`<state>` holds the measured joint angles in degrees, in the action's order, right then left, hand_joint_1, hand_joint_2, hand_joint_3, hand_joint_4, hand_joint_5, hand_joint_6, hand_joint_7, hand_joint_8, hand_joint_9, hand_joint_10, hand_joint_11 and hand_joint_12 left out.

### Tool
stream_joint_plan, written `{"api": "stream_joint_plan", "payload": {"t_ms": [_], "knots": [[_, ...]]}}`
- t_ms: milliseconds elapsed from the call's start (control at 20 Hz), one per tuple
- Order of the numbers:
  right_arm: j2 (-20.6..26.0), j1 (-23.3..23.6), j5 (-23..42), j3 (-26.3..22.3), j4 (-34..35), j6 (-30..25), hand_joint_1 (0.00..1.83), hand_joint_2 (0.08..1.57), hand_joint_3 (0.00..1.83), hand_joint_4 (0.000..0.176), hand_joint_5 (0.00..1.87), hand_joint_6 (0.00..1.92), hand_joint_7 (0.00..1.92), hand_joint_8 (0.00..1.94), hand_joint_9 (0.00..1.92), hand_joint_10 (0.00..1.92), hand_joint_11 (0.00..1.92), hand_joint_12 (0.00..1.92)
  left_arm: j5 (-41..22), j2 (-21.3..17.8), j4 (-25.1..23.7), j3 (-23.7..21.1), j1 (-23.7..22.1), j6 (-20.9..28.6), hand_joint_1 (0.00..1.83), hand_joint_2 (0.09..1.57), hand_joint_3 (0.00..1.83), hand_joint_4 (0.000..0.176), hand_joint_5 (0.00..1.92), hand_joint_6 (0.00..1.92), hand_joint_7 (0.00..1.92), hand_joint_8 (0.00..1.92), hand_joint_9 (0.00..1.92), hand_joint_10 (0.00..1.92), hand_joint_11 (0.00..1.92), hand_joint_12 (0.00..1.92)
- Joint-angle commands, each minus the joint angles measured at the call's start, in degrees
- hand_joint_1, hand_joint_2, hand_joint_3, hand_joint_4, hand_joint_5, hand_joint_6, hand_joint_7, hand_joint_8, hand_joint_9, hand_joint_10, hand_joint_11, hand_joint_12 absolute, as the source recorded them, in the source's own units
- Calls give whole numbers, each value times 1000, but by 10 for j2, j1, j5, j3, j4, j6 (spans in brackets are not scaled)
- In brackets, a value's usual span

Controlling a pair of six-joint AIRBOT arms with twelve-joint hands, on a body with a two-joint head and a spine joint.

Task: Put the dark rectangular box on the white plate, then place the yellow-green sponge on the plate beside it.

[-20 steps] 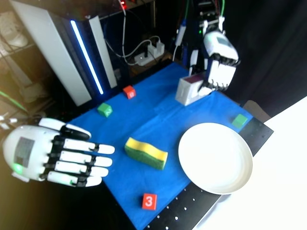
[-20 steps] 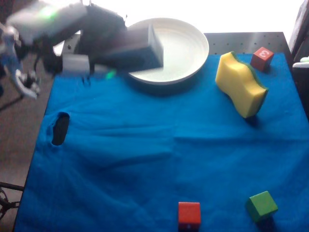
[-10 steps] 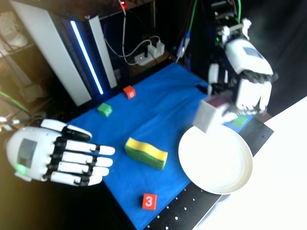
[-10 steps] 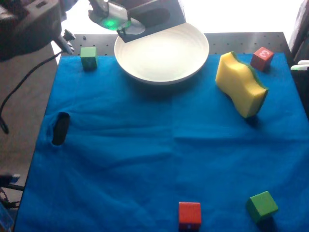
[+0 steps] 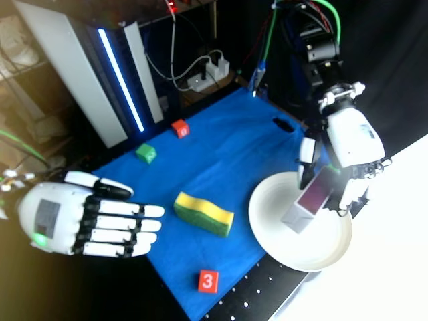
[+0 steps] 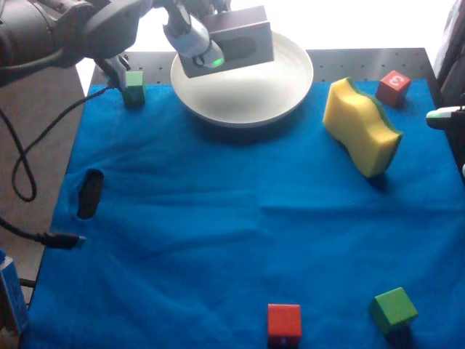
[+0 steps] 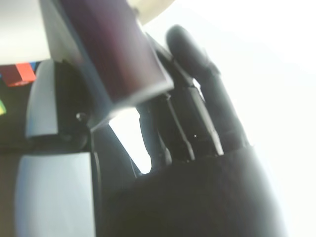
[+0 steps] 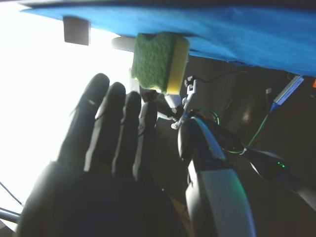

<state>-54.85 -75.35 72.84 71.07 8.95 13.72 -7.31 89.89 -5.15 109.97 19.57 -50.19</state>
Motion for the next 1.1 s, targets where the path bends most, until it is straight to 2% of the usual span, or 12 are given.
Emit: {"api": "stream_joint_plan", "payload": {"t_ms": [0,50,100,150,250,350,700,750,800,850,950,1050], "knots": [[0,9,67,3,13,-6,781,1333,8,0,532,0,502,0,466,0,285,517,-50,4,3,6,-7,1,1255,1151,1,0,818,1073,988,1157,806,967,11,1045],[0,10,67,3,12,-6,782,1331,6,6,529,0,505,1,451,0,258,503,-46,7,0,11,-10,0,1214,1208,4,0,678,1261,909,1278,744,965,130,1450],[0,10,67,3,12,-6,801,1331,3,0,538,3,516,4,461,4,274,506,-44,10,-2,14,-11,0,1284,1212,1,0,458,777,787,1338,672,913,32,1534],[0,10,67,3,12,-6,807,1329,2,0,544,5,518,4,463,4,277,506,-42,14,-4,19,-13,0,1092,1129,0,50,394,466,529,981,578,915,78,1521],[-1,11,67,3,12,-7,849,1321,0,0,566,8,523,3,467,4,265,506,-37,20,-6,27,-14,0,997,1047,0,65,422,98,428,656,478,881,328,1474],[0,11,67,3,12,-8,852,1317,0,0,570,5,532,3,480,5,279,514,-35,23,-6,29,-14,0,998,1028,0,66,469,47,444,643,511,927,452,1453],[-1,11,67,3,12,-12,896,1308,0,0,567,0,510,0,454,0,235,514,-72,-9,-6,-14,-9,1,909,1028,0,88,468,0,309,830,347,981,68,1536],[-1,12,67,3,12,-12,885,1298,1,0,545,0,479,0,420,0,178,554,-84,-20,-6,-28,-7,1,896,1029,0,93,421,0,279,707,301,760,13,1338],[-1,14,67,2,10,-13,831,1271,0,10,489,0,406,0,350,0,120,550,-103,-37,-6,-51,-2,1,836,1006,0,120,268,0,316,204,280,231,0,740],[-1,16,67,2,9,-13,831,1271,0,10,489,0,406,0,350,0,120,550,-115,-48,-6,-65,1,1,836,1006,0,120,268,0,316,204,280,231,0,740],[0,24,67,3,4,-13,830,1219,0,5,453,0,331,0,279,0,63,562,-148,-80,-6,-105,9,0,770,983,0,159,181,0,257,17,243,43,0,664],[0,35,67,3,3,-13,844,1153,0,10,392,0,242,2,180,3,2,478,-186,-116,-4,-150,23,-5,708,968,0,175,99,1,114,2,120,1,0,454]]}}
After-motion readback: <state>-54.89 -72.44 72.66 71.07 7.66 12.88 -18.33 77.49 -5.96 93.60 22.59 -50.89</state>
